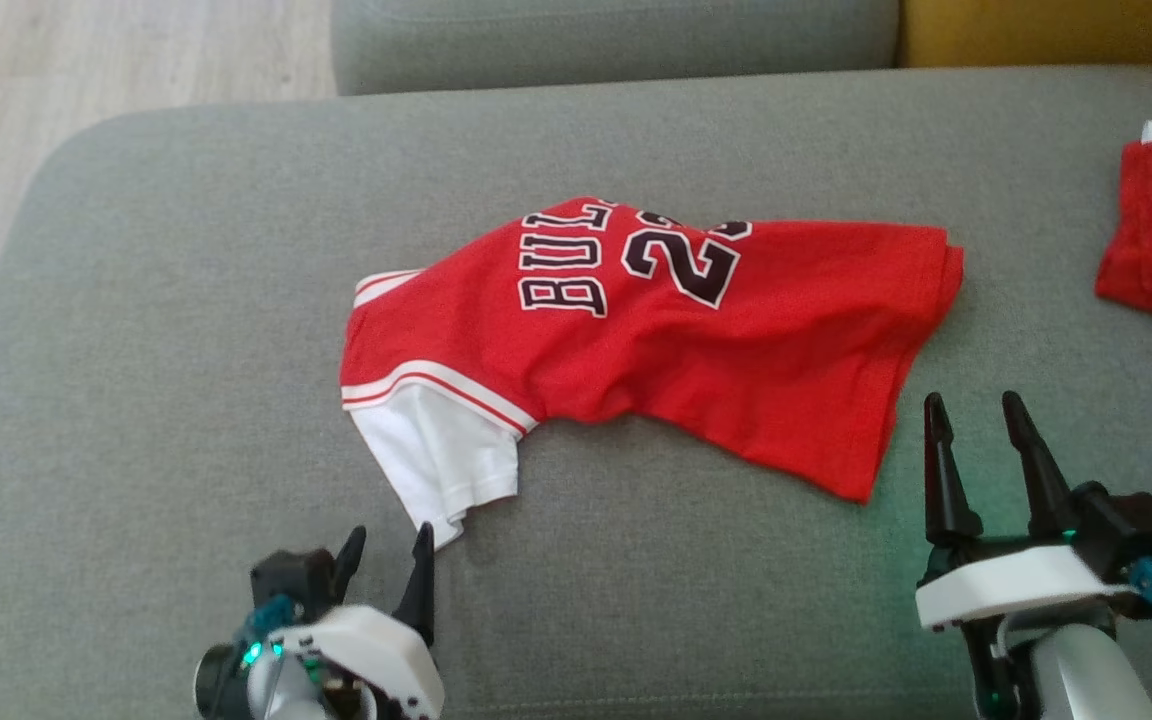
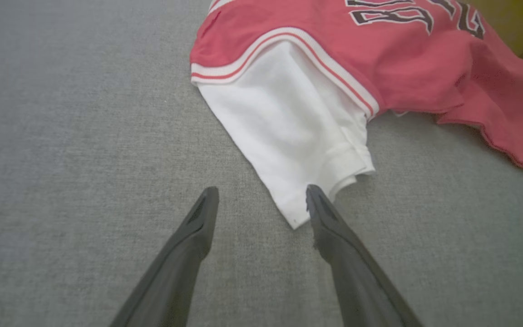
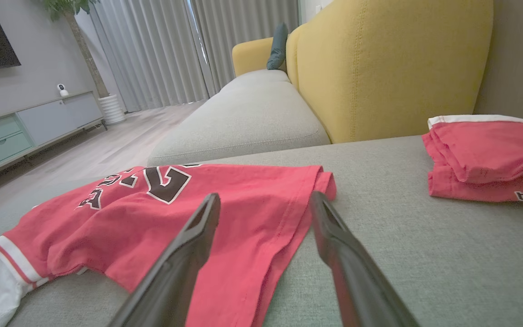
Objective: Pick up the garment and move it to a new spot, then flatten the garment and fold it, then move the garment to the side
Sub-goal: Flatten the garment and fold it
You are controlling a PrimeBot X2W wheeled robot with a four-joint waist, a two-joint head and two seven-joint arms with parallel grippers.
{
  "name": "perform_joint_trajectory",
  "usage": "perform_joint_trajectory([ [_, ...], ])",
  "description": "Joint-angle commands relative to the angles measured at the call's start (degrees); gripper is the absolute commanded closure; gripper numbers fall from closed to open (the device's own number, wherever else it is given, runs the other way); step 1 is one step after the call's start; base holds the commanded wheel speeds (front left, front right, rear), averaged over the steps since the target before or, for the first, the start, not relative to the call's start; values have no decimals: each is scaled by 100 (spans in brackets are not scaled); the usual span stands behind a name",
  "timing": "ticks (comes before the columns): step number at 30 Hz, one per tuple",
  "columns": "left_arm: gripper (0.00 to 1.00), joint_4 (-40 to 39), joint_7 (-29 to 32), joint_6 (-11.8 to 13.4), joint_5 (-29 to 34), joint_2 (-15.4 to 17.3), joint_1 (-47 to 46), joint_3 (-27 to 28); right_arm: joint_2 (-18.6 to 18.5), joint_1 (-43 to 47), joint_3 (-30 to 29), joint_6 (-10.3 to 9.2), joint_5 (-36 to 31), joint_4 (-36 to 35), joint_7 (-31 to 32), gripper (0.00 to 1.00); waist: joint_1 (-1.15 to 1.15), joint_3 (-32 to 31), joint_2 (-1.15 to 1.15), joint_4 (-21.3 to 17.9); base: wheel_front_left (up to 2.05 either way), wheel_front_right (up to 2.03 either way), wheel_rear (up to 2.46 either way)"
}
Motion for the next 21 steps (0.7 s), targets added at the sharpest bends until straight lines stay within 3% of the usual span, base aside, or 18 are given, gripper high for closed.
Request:
perform_joint_trajectory([
  [1, 0, -77, -8, -32, -98, -13, -341, 159, -25, -243, 153, 37, 34, -193, -62, 0, 0, 80, 0, -57, 0, 0, 0],
  [8, 0, 434, 228, -17, -445, -37, -659, -40, -25, -337, 163, 37, 15, -199, -62, 0, 0, 289, 0, -211, 0, 0, 0],
  [10, 6, 534, 285, 25, -506, -39, -713, -69, -25, -352, 159, 37, 12, -201, -62, 0, 0, 317, 0, -238, 0, 0, 0],
  [13, 25, 679, 371, 92, -573, -40, -780, -118, -25, -362, 170, 37, 11, -202, -62, 0, 0, 339, 0, -277, 0, 0, 0],
  [14, 47, 717, 400, 86, -591, -41, -801, -148, -25, -364, 177, 37, 12, -201, -62, 0, 0, 342, 0, -290, 0, 0, 0],
  [16, 66, 768, 445, 41, -632, -41, -830, -225, -25, -364, 189, 37, 14, -197, -62, 0, 0, 340, 0, -312, 0, 0, 0],
  [18, 100, 754, 437, -11, -680, -42, -852, -314, -25, -359, 192, 37, 11, -189, -62, 0, 0, 332, 0, -325, 0, 0, 0],
  [21, 100, 685, 314, -8, -735, -42, -870, -386, -25, -330, 193, 37, -11, -143, -62, 0, 0, 304, 0, -326, 0, 0, 0],
])
